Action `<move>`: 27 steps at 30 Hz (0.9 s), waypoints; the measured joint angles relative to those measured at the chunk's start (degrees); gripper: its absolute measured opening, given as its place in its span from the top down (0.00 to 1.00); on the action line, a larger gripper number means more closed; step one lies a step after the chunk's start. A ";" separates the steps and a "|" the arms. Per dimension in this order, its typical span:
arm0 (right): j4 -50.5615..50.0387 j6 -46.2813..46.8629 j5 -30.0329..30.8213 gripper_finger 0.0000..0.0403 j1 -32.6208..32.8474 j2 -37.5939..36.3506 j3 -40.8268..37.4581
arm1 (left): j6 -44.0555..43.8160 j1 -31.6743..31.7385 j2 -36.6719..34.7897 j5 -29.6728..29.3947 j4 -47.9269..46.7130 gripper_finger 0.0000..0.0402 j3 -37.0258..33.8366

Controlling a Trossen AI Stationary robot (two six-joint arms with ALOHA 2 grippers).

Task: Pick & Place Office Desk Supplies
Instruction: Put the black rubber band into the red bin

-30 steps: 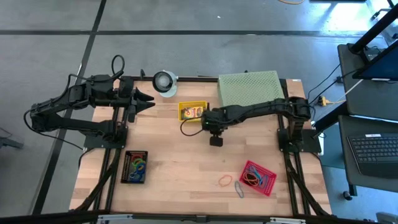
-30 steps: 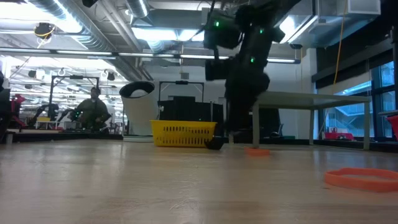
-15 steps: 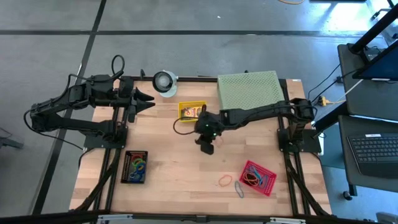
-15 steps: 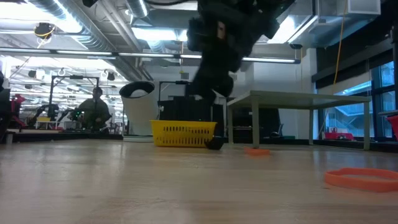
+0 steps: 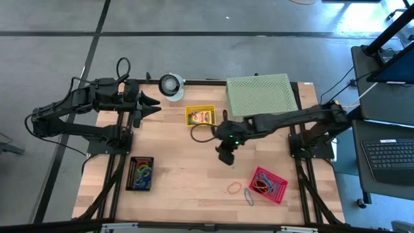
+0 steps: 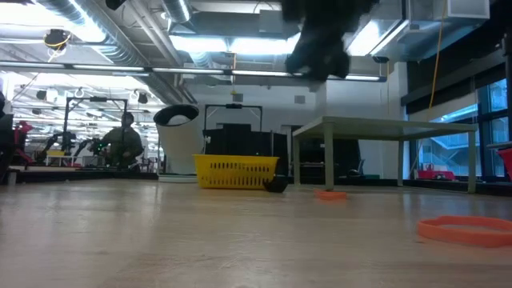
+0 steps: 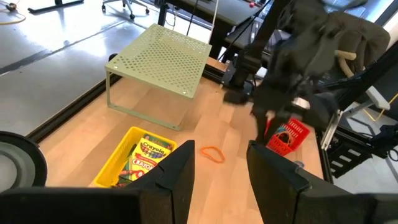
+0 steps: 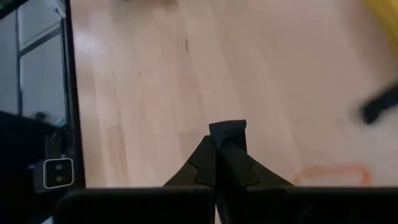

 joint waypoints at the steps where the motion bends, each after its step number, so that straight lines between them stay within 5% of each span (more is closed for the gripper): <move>1: -1.23 1.55 1.29 1.00 0.78 -1.50 0.00 | 0.02 0.01 -0.01 0.00 0.00 0.65 0.00; 7: -11.47 12.04 7.98 1.00 7.37 -8.46 0.04 | 0.15 -0.01 0.05 0.01 -0.04 0.65 0.00; 16: -25.22 28.82 12.24 1.00 21.83 -9.32 -0.17 | 0.66 0.01 0.05 0.02 -0.34 0.65 0.00; 27: -14.33 55.96 11.09 1.00 35.33 -9.30 -13.09 | 2.02 -0.01 0.05 0.06 -0.52 0.65 0.00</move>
